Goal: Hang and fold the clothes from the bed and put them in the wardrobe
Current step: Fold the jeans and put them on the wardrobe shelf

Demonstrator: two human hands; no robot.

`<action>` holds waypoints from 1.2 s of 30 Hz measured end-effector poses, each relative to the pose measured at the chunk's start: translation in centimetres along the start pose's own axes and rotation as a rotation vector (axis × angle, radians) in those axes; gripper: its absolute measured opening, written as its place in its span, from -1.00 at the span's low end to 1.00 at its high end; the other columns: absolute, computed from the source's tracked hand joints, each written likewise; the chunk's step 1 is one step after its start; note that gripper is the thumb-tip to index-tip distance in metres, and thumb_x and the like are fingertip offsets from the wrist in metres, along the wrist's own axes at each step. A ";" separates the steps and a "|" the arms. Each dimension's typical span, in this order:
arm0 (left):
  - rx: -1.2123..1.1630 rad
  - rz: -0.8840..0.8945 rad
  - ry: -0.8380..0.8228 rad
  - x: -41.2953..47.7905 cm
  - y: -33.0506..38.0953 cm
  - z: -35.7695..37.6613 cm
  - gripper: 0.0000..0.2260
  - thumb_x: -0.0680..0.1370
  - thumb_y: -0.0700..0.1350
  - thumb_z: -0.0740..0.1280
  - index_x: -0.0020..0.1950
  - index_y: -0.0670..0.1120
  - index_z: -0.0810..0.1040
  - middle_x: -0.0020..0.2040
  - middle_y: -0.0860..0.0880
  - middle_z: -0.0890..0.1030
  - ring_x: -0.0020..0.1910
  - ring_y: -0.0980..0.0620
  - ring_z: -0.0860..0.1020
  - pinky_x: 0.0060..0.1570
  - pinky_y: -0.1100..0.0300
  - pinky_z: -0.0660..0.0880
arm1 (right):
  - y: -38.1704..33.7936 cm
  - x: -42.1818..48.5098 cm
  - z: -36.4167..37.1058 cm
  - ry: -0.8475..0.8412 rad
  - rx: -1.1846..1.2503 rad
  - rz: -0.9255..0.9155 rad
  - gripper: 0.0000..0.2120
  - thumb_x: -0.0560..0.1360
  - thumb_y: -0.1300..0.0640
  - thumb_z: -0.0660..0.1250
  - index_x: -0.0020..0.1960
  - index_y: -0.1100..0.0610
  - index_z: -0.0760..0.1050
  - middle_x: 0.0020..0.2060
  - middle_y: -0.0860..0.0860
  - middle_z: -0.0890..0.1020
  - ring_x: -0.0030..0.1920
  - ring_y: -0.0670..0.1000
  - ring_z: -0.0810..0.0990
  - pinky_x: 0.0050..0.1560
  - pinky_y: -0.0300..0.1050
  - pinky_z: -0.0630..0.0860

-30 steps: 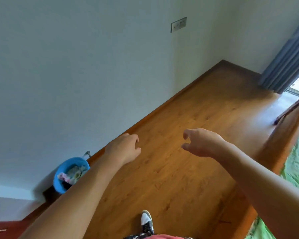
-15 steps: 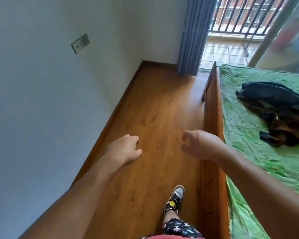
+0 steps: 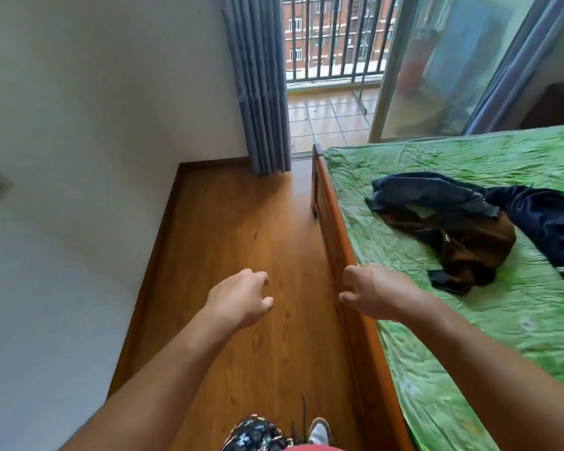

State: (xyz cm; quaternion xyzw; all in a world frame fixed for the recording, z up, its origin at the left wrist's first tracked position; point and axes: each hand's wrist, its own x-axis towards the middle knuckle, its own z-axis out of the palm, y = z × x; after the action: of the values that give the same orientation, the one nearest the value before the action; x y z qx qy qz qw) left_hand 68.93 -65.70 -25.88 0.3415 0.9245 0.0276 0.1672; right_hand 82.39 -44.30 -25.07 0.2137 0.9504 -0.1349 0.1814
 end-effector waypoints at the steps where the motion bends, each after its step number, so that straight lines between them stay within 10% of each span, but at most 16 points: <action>1: 0.008 0.031 -0.004 1.9 0.7 -0.4 -0.60 0.60 0.13 0.33 0.41 0.07 0.46 0.29 0.05 0.55 0.15 0.05 0.59 0.00 0.19 0.60 | 1.0 0.9 -0.3 -0.004 0.009 0.028 -0.66 0.51 -0.26 0.24 0.15 -0.07 0.44 0.04 -0.01 0.57 -0.02 0.07 0.56 0.00 0.03 0.56; 20: 0.205 0.677 -0.211 41.4 11.8 -9.5 -0.69 0.55 0.08 0.30 0.28 0.07 0.50 0.18 0.02 0.54 0.14 -0.06 0.58 0.01 0.03 0.59 | 13.0 22.2 -11.7 0.017 0.246 0.600 -0.62 0.55 -0.23 0.22 0.28 -0.08 0.44 0.24 0.00 0.56 0.19 0.09 0.56 0.10 0.04 0.53; 36: 0.442 0.946 -0.351 55.9 31.0 -5.1 -0.68 0.59 0.11 0.27 0.29 0.02 0.46 0.10 -0.02 0.47 0.01 -0.10 0.57 -0.09 -0.01 0.58 | 31.3 26.5 -11.2 -0.055 0.472 0.900 -0.65 0.53 -0.24 0.21 0.21 -0.06 0.44 0.18 -0.01 0.54 0.16 0.11 0.56 0.12 0.07 0.54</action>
State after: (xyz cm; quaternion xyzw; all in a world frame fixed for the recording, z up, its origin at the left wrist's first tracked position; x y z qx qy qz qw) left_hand 46.85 -5.85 -32.17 0.7462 0.6121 -0.1525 0.2126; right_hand 71.10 -3.85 -31.30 0.6336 0.7025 -0.2602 0.1932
